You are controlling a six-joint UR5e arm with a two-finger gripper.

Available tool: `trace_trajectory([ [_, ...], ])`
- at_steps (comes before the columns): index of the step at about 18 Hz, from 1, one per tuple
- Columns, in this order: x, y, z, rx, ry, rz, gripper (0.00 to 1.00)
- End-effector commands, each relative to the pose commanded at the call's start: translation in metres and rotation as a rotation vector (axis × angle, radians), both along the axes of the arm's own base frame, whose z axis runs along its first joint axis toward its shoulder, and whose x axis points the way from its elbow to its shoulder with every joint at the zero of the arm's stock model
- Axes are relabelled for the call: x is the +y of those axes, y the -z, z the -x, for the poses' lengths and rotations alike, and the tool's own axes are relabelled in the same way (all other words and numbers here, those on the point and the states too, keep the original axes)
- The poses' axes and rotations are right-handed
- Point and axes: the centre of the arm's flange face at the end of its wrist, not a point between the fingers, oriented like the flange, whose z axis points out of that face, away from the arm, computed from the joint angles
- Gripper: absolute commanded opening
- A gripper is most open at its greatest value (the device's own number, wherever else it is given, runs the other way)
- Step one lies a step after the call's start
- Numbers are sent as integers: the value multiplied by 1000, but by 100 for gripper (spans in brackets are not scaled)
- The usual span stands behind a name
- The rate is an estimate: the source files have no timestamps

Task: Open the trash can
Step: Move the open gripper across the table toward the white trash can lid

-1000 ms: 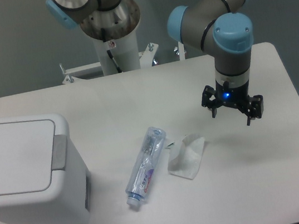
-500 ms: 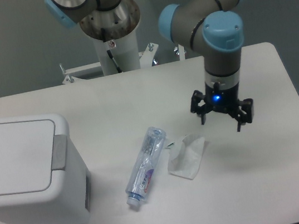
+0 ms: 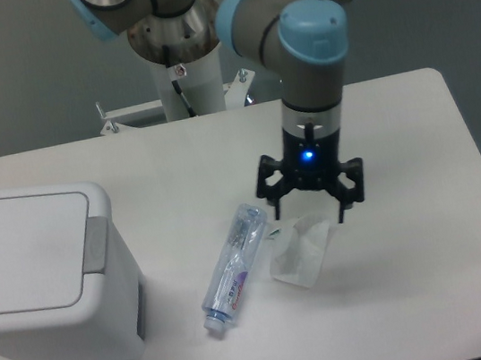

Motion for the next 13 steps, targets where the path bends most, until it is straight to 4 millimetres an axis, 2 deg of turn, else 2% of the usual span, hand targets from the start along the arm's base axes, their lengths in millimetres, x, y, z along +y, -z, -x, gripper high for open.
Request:
trace_trajectory([
  [2, 11, -19, -8, -26, -33, -42, 100],
  [5, 31, -33, -31, -47, -39, -65, 100],
  [10, 59, -38, -78, -71, 5, -68, 100],
  [13, 59, -48, -90, -71, 5, -81, 100],
])
